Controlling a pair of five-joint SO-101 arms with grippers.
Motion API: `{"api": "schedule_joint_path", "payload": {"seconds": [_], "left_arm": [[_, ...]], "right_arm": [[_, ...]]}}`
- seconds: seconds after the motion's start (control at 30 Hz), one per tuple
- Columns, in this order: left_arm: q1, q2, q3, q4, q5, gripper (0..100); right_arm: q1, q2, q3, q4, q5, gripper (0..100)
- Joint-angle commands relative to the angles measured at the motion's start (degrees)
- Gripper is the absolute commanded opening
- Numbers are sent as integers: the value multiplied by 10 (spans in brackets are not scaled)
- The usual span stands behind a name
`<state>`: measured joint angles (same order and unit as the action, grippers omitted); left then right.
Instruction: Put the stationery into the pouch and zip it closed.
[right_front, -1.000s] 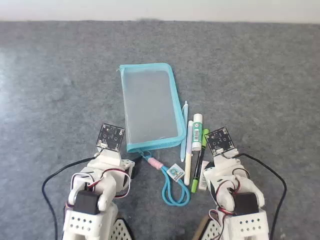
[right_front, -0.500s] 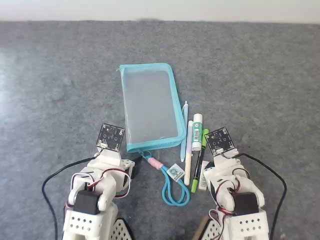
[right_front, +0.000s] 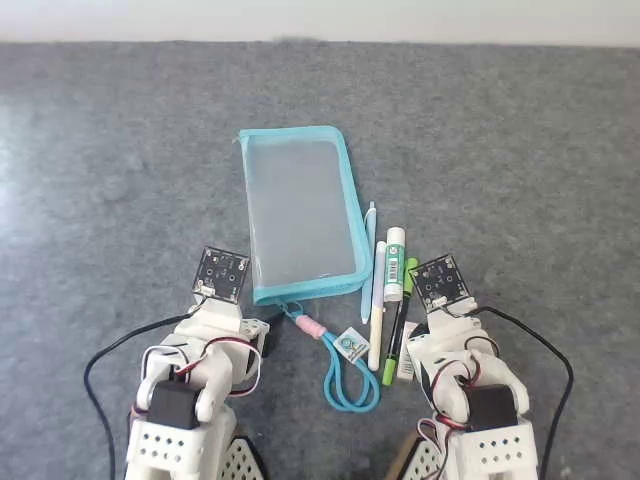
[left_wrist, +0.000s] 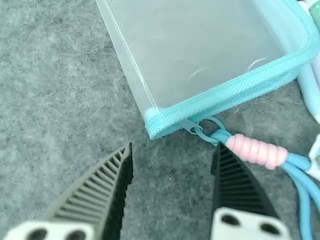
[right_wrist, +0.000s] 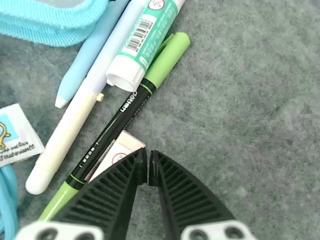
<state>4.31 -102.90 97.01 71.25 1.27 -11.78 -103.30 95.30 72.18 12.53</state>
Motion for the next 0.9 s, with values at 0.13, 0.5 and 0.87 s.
{"api": "schedule_joint_path", "payload": {"seconds": [0.13,0.5,0.87], "left_arm": [[1,1,-6,2,5,244],[2,1,-6,2,5,244],[27,1,-6,2,5,244]], "right_arm": [[0,-7,11,5,-4,19],[-58,-4,11,6,-7,19],[-135,-6,3,-75,71,20]]}}
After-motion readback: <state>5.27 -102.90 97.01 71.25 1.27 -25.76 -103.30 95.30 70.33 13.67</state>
